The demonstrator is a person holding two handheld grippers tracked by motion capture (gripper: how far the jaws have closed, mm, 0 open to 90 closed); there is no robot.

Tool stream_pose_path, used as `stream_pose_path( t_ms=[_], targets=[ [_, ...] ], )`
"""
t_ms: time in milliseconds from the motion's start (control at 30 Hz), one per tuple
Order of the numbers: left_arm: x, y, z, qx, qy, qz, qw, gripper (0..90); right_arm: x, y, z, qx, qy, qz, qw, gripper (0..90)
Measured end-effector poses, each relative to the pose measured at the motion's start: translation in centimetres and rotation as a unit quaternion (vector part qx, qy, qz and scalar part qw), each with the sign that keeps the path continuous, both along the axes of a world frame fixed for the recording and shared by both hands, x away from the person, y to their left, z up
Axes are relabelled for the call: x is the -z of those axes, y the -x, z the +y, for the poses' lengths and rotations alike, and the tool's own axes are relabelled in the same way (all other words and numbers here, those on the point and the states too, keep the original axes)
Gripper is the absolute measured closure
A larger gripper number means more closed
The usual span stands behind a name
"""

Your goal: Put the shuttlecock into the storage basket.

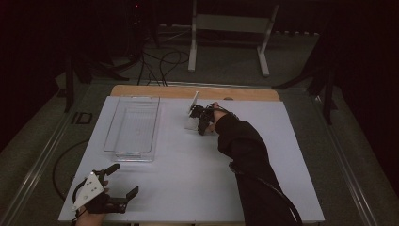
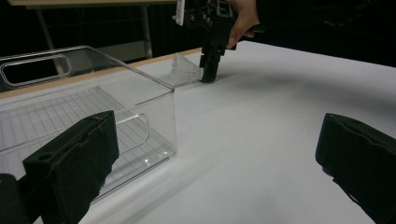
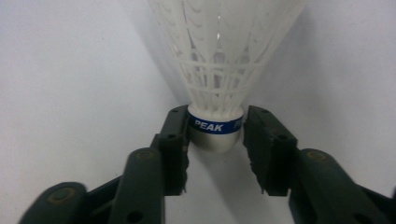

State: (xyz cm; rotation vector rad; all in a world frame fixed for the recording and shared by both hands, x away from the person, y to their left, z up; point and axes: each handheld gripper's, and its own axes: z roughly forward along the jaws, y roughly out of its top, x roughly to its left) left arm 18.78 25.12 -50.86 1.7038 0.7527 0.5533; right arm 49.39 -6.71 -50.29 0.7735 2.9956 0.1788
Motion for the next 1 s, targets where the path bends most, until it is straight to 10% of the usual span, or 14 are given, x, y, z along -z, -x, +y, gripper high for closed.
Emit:
stream_pose_path(
  t_ms=[1000],
  targets=[
    [0.0,0.0,-0.1,-0.002,-0.002,0.002,1.0000,0.2,-2.0,1.8,-2.2,-0.070,-0.009,0.023,0.9972,66.0]
  ],
)
